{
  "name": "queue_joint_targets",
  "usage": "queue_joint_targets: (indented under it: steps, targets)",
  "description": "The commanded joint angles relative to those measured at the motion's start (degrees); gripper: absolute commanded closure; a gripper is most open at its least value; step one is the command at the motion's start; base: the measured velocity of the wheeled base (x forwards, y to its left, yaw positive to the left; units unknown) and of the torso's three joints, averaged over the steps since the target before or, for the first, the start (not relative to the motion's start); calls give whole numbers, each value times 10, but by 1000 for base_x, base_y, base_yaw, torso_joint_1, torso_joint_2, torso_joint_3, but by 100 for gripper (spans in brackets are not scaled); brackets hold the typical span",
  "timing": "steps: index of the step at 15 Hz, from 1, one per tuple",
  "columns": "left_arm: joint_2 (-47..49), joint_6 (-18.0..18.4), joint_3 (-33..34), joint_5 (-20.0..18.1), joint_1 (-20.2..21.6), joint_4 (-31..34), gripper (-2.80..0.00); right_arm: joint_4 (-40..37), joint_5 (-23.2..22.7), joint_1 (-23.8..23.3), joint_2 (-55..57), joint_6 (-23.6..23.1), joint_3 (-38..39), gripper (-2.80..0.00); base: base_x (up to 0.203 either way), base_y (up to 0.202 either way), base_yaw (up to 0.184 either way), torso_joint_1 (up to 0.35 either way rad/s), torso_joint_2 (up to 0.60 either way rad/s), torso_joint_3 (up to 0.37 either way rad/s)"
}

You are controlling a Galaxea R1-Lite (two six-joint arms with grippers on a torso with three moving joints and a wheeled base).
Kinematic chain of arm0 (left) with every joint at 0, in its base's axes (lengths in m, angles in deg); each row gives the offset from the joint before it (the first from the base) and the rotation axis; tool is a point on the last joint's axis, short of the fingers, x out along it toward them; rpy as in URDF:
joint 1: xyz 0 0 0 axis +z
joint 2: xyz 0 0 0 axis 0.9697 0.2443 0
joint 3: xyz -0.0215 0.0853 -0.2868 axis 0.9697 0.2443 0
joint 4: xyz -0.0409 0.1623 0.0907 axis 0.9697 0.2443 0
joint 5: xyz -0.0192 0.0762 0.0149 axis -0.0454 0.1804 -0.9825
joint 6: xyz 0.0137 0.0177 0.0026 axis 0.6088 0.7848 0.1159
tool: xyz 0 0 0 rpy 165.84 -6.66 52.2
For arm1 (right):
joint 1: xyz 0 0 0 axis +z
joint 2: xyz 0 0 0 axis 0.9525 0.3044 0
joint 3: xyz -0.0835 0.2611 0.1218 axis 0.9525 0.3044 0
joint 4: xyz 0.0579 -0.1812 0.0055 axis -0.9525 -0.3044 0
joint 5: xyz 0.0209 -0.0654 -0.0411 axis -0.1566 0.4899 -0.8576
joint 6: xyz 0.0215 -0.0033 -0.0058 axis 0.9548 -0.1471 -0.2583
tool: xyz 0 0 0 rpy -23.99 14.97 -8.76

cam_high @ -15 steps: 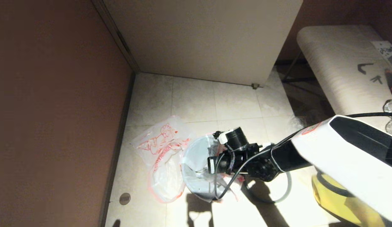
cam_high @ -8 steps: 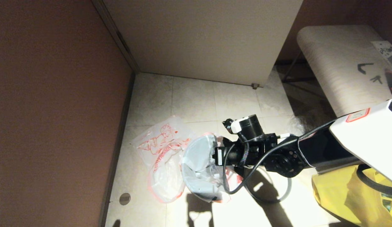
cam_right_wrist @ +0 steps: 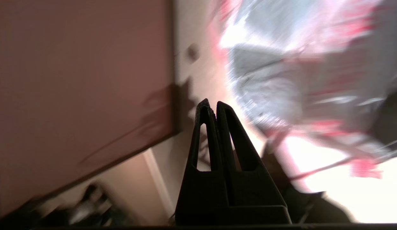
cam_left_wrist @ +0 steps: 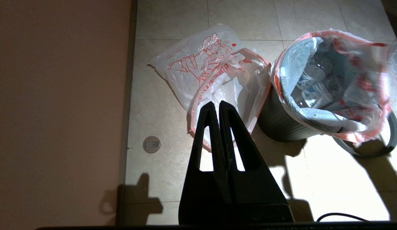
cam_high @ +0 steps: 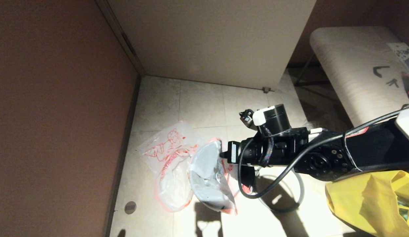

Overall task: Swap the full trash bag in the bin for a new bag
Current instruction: Place the trash bag on the floor

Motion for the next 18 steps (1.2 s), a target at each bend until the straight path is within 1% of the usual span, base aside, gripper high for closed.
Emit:
queue_joint_targets:
  steps: [1, 3, 6, 9, 10, 11, 13, 16, 18]
  targets:
    - [0, -1, 0, 0, 0, 0, 0, -4, -18, -1, -27, 9, 6, 0, 0, 0, 0, 0, 0, 0]
    - [1, -1, 0, 0, 0, 0, 0, -4, -20, -5, -25, 11, 12, 0, 0, 0, 0, 0, 0, 0]
    - [1, -1, 0, 0, 0, 0, 0, 0, -21, -18, -18, 2, 24, 0, 0, 0, 0, 0, 0, 0]
    - [0, -1, 0, 0, 0, 0, 0, 1, -27, -39, -37, -2, 63, 0, 0, 0, 0, 0, 0, 0]
    - [1, -1, 0, 0, 0, 0, 0, 8, -27, -48, -42, -19, 88, -280, 0, 0, 0, 0, 0, 0]
    - [1, -1, 0, 0, 0, 0, 0, 29, -32, -66, -49, -36, 109, -280, 0, 0, 0, 0, 0, 0]
    - [0, -1, 0, 0, 0, 0, 0, 53, -73, -90, -58, -43, 132, -280, 0, 0, 0, 0, 0, 0]
    - [1, -1, 0, 0, 0, 0, 0, 62, -142, -118, -42, -43, 129, -280, 0, 0, 0, 0, 0, 0]
    - [0, -1, 0, 0, 0, 0, 0, 102, -161, -126, -5, -43, 123, -280, 0, 0, 0, 0, 0, 0]
